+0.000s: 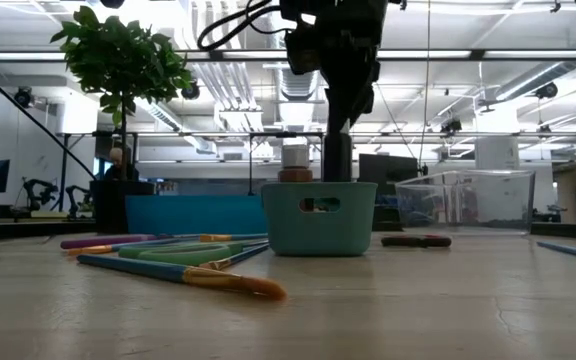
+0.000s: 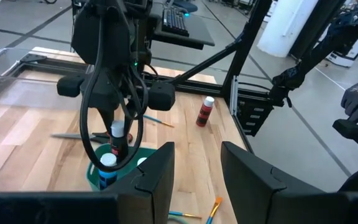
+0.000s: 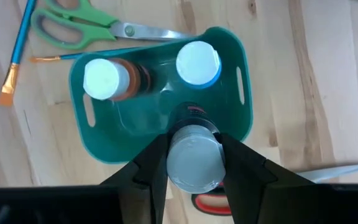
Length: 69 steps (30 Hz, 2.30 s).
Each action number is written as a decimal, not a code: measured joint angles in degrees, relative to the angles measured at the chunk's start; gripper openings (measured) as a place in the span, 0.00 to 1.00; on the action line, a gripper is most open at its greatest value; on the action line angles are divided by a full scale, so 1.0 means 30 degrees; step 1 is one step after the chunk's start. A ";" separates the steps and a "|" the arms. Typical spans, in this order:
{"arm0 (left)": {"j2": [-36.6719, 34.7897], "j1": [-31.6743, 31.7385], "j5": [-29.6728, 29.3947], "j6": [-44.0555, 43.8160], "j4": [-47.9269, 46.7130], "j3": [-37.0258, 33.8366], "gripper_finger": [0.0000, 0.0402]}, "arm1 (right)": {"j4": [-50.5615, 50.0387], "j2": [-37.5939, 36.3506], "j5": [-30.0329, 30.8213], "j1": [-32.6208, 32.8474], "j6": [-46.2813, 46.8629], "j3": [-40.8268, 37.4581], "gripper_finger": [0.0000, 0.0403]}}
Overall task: Pick & Place Paint Supplies
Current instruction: Put the black paint bottle into the blue bin
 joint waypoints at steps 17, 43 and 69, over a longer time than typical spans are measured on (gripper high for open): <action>0.0000 0.0015 0.0000 -0.0130 0.0017 0.0000 0.35 | 0.1087 0.0115 -0.0015 -0.0127 -0.0167 -0.1089 0.27; 0.0000 0.0000 0.0000 -0.0429 0.0010 0.0000 0.35 | 0.2017 0.0160 0.0084 -0.0480 -0.0535 -0.1644 0.27; 0.0000 0.0000 0.0000 -0.0436 -0.0165 0.0000 0.35 | 0.2598 0.0160 -0.0174 -0.0459 -0.0519 -0.2109 0.27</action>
